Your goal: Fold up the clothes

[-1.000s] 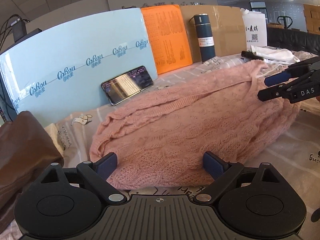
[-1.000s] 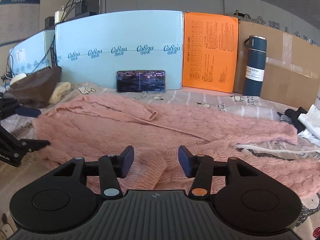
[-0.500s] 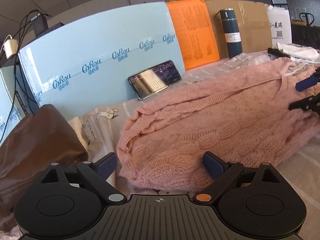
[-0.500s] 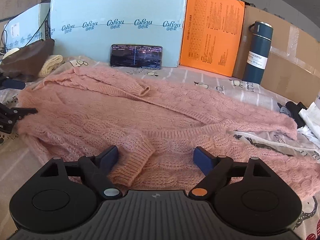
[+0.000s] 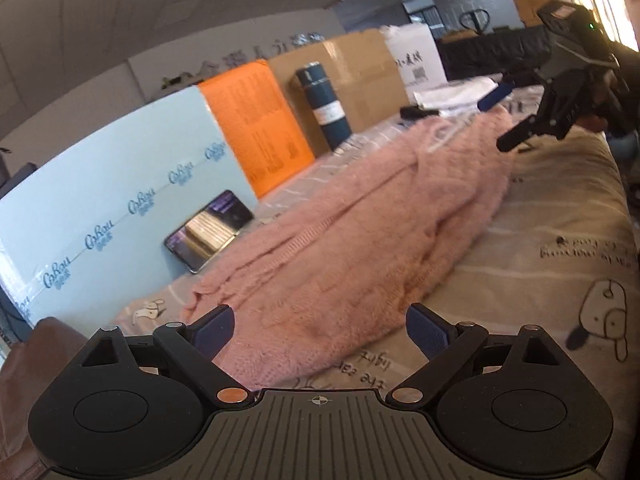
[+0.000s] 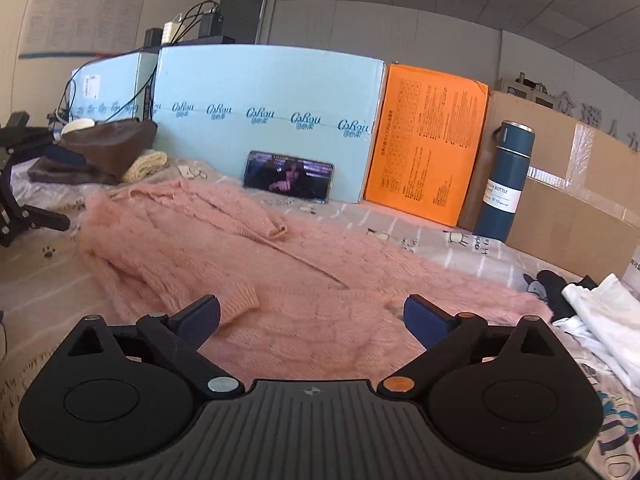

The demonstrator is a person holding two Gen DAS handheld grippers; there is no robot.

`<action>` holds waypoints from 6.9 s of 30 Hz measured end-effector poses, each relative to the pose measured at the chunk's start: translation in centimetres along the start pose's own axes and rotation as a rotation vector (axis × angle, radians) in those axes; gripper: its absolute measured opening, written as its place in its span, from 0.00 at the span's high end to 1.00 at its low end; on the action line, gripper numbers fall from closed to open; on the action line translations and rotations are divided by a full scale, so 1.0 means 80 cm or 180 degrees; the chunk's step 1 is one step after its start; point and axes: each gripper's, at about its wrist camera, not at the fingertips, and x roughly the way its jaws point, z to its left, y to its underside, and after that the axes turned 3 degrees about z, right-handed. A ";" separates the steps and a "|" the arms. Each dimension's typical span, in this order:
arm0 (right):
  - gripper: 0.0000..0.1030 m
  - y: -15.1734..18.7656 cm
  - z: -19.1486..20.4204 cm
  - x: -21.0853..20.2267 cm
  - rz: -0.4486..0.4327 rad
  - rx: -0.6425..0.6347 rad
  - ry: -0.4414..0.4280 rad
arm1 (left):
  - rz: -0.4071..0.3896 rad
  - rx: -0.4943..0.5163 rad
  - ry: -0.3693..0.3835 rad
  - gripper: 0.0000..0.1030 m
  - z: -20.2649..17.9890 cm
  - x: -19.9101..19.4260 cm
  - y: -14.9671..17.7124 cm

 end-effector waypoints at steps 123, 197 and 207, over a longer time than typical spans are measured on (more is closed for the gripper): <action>0.89 -0.040 -0.273 0.094 0.0401 0.0343 0.0288 | 0.0187 -0.0182 0.0200 0.27 0.126 0.208 -0.068; 0.92 0.000 -0.306 0.079 -0.0454 0.2662 0.0809 | -0.0037 -0.1058 0.0110 0.53 0.132 0.256 -0.078; 0.72 -0.004 -0.313 0.072 -0.0257 0.2855 0.1143 | 0.0009 -0.1068 0.0035 0.47 0.133 0.258 -0.076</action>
